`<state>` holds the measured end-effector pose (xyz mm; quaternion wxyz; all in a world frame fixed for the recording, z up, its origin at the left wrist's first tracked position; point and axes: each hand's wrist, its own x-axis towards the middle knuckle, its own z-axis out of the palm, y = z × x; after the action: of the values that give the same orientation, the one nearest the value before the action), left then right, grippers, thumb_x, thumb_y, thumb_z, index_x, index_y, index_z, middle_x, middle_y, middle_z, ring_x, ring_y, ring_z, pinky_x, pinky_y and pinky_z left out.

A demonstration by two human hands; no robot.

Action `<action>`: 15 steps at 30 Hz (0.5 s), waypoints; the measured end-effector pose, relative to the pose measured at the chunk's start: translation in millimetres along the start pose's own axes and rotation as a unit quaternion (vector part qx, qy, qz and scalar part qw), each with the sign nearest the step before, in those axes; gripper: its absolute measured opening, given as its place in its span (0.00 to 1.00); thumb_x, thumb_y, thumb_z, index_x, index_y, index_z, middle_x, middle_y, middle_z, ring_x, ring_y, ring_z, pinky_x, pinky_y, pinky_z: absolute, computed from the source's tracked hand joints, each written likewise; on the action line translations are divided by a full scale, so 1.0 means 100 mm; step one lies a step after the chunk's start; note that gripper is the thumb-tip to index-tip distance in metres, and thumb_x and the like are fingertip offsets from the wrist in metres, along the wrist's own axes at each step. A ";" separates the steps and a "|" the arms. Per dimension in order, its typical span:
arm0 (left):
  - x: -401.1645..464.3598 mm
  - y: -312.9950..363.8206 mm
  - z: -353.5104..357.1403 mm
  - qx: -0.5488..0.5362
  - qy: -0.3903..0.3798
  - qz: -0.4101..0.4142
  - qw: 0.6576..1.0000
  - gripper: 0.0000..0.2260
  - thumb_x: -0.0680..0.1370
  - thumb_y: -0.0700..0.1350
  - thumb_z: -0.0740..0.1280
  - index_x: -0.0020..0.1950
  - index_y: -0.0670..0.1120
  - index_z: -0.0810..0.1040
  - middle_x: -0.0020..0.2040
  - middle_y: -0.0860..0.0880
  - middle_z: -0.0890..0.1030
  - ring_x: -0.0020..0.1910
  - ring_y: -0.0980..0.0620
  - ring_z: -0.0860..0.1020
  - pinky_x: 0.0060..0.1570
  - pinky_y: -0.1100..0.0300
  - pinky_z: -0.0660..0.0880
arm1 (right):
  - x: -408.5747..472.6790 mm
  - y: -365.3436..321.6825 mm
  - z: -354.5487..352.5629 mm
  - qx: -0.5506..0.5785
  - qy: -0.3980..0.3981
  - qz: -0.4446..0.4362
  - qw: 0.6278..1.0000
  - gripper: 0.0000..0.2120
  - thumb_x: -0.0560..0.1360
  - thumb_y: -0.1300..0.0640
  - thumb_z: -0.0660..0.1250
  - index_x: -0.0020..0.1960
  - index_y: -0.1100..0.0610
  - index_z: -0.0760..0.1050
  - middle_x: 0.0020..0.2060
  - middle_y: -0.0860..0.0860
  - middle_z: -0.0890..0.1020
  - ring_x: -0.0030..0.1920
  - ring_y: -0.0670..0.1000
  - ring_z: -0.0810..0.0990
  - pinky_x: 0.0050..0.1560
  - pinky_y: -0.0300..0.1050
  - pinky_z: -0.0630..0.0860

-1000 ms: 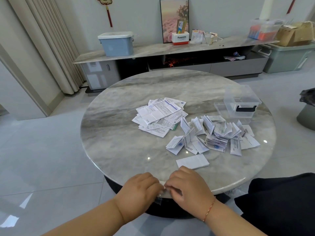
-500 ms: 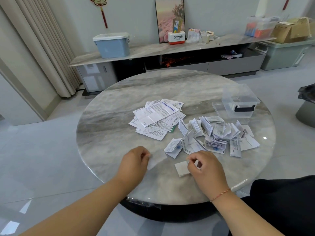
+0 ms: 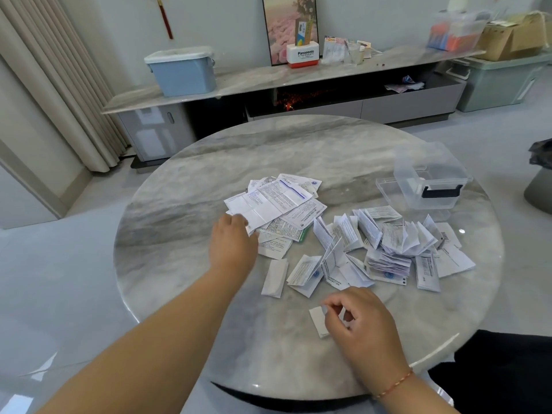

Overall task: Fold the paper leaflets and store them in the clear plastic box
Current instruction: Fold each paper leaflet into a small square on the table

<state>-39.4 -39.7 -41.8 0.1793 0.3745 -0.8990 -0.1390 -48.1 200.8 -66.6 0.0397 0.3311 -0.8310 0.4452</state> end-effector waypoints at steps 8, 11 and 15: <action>0.53 -0.13 0.16 0.125 -0.128 0.041 0.983 0.09 0.78 0.42 0.60 0.58 0.45 0.72 0.55 0.43 0.78 0.51 0.40 0.76 0.44 0.53 0.72 | 0.04 0.04 0.06 0.000 0.010 -0.013 1.000 0.05 0.66 0.51 0.62 0.34 0.47 0.75 0.30 0.39 0.73 0.37 0.40 0.69 0.38 0.26 0.64; 0.51 -0.16 0.05 0.179 -0.059 0.072 0.980 0.10 0.76 0.36 0.58 0.53 0.45 0.73 0.48 0.44 0.79 0.40 0.42 0.74 0.36 0.55 0.69 | 0.05 0.03 0.06 0.006 0.004 -0.017 1.000 0.04 0.66 0.51 0.62 0.34 0.46 0.75 0.30 0.38 0.73 0.37 0.39 0.70 0.38 0.25 0.64; 0.33 -0.19 -0.29 0.195 0.065 0.142 0.968 0.07 0.69 0.32 0.65 0.45 0.40 0.76 0.40 0.42 0.78 0.30 0.43 0.70 0.27 0.58 0.59 | 0.04 0.00 0.07 0.008 -0.012 -0.014 1.000 0.05 0.66 0.50 0.61 0.34 0.46 0.75 0.31 0.38 0.74 0.39 0.38 0.70 0.40 0.24 0.65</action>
<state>-37.3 -79.6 -15.9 0.1791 0.2786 -0.9392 0.0907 -49.8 193.5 -69.2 0.0336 0.3486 -0.8232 0.4469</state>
